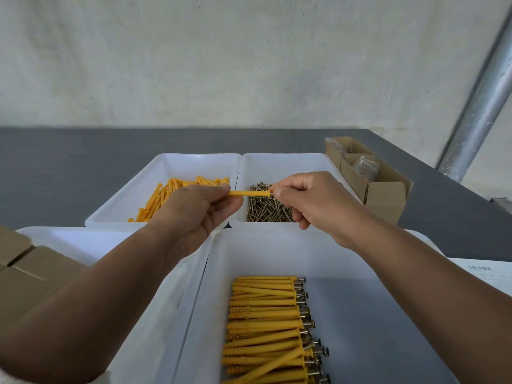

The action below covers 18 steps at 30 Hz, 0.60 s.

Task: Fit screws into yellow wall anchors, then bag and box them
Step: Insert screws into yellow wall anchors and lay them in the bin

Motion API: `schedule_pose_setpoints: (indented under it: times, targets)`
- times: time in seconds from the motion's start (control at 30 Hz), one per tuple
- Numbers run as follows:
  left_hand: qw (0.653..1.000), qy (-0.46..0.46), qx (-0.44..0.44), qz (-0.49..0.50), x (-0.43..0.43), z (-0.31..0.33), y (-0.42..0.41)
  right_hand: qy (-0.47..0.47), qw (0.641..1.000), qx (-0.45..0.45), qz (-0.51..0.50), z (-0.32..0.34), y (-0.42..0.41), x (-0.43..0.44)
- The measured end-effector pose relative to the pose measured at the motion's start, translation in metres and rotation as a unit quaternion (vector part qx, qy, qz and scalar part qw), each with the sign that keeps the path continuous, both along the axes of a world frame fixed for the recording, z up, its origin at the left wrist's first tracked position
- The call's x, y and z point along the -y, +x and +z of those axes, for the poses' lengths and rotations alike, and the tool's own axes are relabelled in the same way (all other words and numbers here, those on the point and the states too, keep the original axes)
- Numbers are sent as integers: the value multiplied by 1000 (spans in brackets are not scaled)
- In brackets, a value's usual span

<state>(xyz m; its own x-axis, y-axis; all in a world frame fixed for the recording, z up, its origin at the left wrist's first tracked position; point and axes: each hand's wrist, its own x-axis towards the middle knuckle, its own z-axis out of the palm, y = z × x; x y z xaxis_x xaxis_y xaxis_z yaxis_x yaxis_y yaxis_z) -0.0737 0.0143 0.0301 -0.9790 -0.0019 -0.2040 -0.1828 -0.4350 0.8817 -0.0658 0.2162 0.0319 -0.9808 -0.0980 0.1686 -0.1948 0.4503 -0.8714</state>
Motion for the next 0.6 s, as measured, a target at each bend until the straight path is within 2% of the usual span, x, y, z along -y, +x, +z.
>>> schedule_pose_setpoints:
  times: [0.13, 0.37, 0.47, 0.6]
  targets:
    - [1000, -11, -13, -6, 0, -1, 0, 57, 998, -20, 19, 4, 3, 0]
    - [996, -63, -50, -49, 0, -2, 3, 230, 970, -71, 35, 9, 12, 3]
    - [993, -85, -63, -53, 0, -1, 5, 285, 955, -44, 75, 13, 15, 1]
    - [989, -126, -75, 2, 3, 0, 2, 349, 927, 37, 134, 17, 20, -1]
